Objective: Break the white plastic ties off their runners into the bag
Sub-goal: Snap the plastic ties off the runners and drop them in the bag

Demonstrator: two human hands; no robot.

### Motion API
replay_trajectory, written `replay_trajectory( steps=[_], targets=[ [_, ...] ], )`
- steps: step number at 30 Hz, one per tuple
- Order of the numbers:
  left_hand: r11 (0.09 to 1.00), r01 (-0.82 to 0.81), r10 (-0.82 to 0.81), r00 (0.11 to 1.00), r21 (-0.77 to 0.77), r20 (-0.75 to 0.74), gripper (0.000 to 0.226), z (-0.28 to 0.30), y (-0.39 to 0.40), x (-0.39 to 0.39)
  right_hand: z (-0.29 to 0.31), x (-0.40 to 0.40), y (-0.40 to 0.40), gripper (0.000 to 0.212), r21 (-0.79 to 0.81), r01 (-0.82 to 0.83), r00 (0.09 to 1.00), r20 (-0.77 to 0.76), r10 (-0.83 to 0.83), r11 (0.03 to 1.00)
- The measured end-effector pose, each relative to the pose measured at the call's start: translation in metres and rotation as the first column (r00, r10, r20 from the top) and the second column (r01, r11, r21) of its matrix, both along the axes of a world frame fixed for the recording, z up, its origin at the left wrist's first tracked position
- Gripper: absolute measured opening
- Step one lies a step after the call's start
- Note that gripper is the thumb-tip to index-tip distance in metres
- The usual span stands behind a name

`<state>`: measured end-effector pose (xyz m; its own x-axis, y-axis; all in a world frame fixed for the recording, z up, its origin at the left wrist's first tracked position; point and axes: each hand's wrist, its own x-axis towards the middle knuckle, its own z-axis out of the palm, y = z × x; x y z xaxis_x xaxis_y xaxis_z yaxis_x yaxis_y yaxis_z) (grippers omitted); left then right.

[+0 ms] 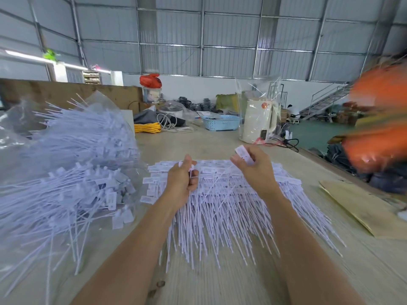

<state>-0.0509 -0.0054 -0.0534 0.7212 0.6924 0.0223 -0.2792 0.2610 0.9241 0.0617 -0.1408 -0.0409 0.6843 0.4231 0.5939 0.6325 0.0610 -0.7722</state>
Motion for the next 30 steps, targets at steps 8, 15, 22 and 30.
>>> replay_trajectory(
  steps=[8, 15, 22, 30],
  targets=[
    [0.996, 0.049, -0.047, 0.999, -0.073, 0.021, 0.04, 0.003, 0.0, -0.002, 0.007, 0.001, -0.01, 0.016, 0.096, 0.05, 0.999, 0.006, -0.051, 0.994],
    [0.988, 0.084, -0.074, 0.994, -0.131, 0.078, 0.043, 0.002, 0.0, -0.001, 0.024, 0.003, -0.031, 0.006, 0.648, 0.17, 0.929, -0.357, 0.099, 0.742],
    [0.979, 0.122, -0.116, 0.992, -0.162, 0.051, 0.047, -0.005, 0.005, 0.003, 0.033, 0.001, -0.042, 0.009, 0.883, 0.018, 0.637, -0.371, 0.675, 0.469],
    [0.955, 0.225, -0.218, 0.974, 0.194, -0.055, 0.054, -0.006, -0.009, 0.005, -0.003, -0.044, 0.021, 0.025, -0.123, -0.295, 0.936, -0.236, 0.261, 0.948]
  ],
)
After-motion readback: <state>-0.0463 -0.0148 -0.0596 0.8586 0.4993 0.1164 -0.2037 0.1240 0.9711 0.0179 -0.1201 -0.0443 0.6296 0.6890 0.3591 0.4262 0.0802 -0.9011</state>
